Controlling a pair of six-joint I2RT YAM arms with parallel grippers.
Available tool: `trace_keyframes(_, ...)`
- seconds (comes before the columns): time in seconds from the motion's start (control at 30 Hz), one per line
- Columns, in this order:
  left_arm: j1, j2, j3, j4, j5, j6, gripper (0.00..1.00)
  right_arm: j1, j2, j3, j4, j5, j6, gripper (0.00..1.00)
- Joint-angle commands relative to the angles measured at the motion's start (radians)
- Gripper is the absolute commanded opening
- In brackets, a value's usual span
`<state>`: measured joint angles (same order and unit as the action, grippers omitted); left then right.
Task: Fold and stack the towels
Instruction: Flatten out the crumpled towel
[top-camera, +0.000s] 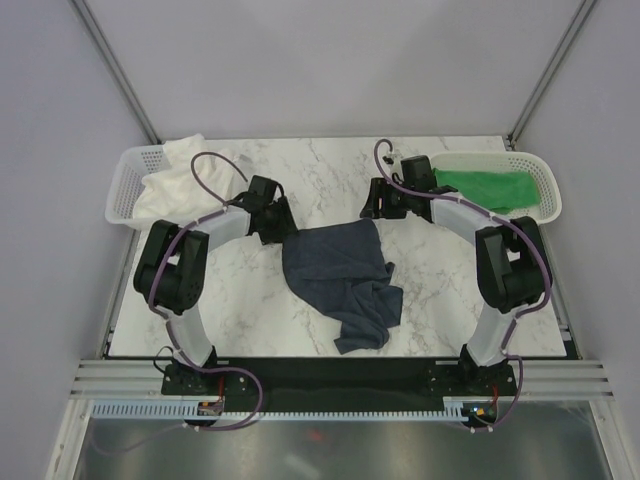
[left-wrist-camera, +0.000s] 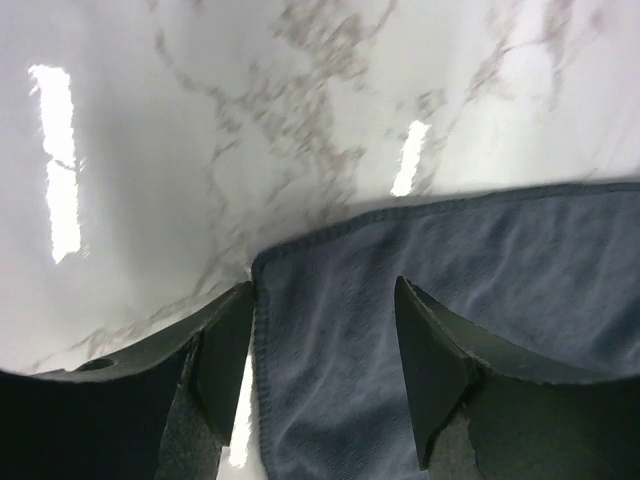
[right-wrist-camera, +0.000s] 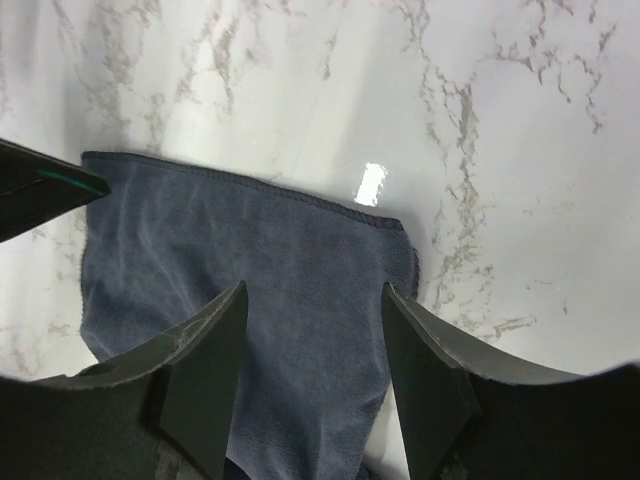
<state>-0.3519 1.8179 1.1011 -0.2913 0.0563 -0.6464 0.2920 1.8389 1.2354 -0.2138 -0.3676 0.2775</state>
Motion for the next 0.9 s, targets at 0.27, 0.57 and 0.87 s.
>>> trace_keyframes(0.27, -0.006, 0.075, 0.16, -0.069, 0.125, 0.128, 0.02, -0.014, 0.043, 0.025, 0.066, -0.095, -0.13, 0.78)
trace_keyframes(0.57, -0.001, -0.039, 0.232, -0.186, 0.056, 0.313, 0.02, -0.016, 0.256, 0.205, 0.021, -0.364, -0.214, 0.89)
trace_keyframes(0.87, 0.027, -0.014, 0.218, -0.193, 0.013, 0.327, 0.02, -0.014, 0.413, 0.397, -0.088, -0.499, -0.255, 0.87)
